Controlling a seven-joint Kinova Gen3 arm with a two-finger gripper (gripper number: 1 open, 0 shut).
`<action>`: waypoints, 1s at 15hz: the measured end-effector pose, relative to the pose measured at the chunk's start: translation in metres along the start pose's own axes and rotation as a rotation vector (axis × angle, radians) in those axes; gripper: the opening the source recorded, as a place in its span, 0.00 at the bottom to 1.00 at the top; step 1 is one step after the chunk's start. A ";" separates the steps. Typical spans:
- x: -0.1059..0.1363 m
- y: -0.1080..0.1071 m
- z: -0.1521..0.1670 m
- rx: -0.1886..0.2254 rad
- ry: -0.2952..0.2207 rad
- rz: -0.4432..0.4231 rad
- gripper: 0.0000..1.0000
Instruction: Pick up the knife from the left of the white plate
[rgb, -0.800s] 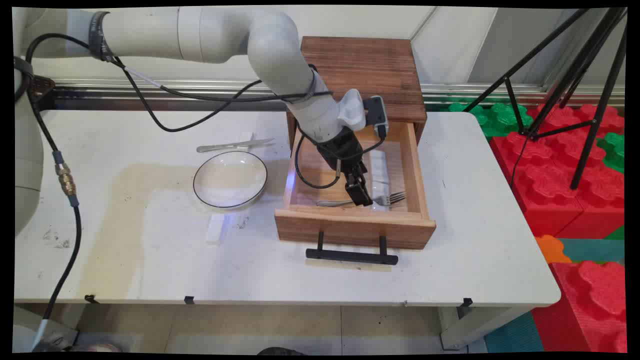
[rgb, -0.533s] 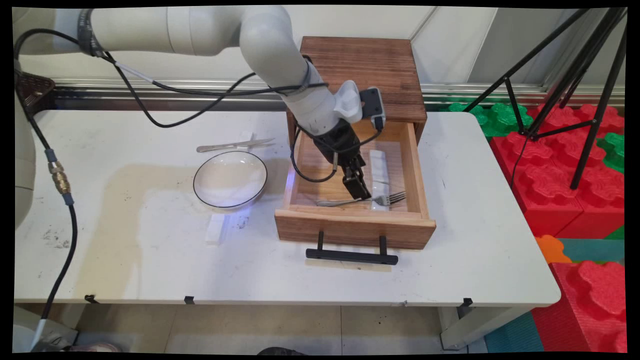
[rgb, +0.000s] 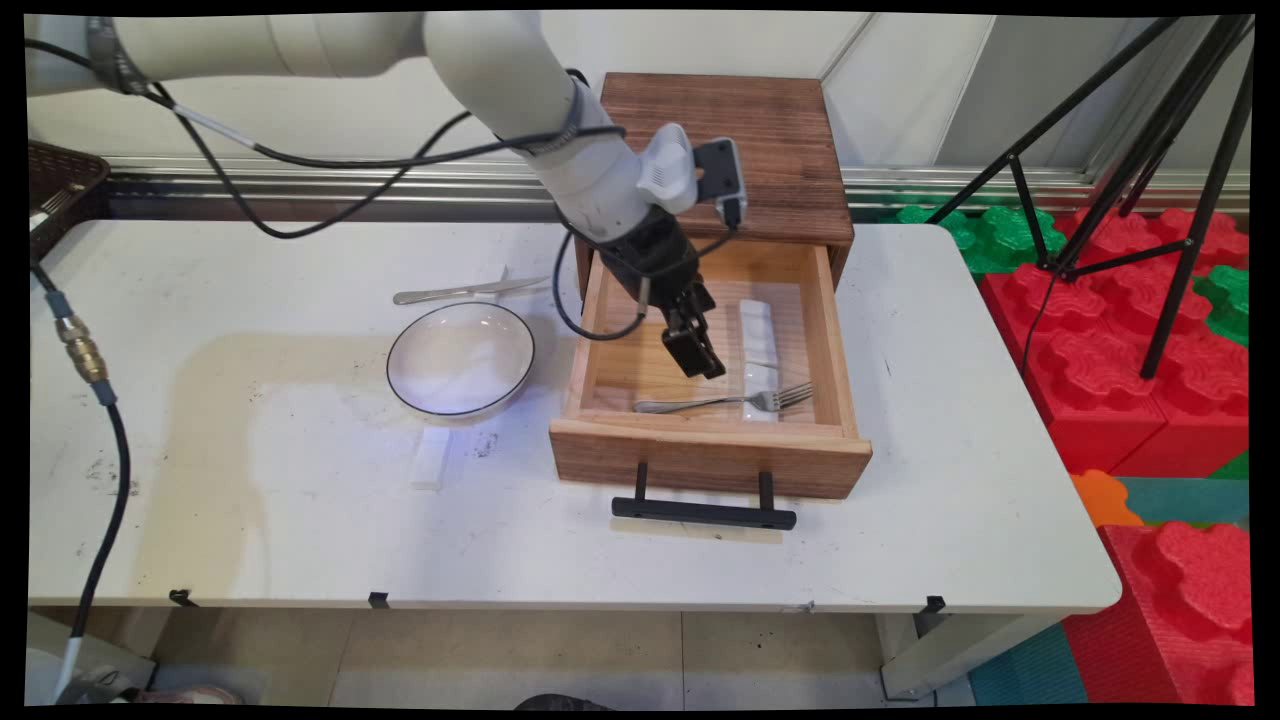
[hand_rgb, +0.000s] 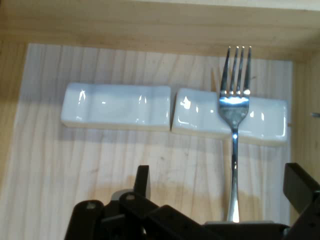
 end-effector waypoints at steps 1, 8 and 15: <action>-0.002 0.000 -0.006 0.002 0.001 0.001 1.00; -0.019 -0.003 -0.051 0.012 0.005 0.001 1.00; -0.045 -0.004 -0.095 0.022 -0.014 -0.007 1.00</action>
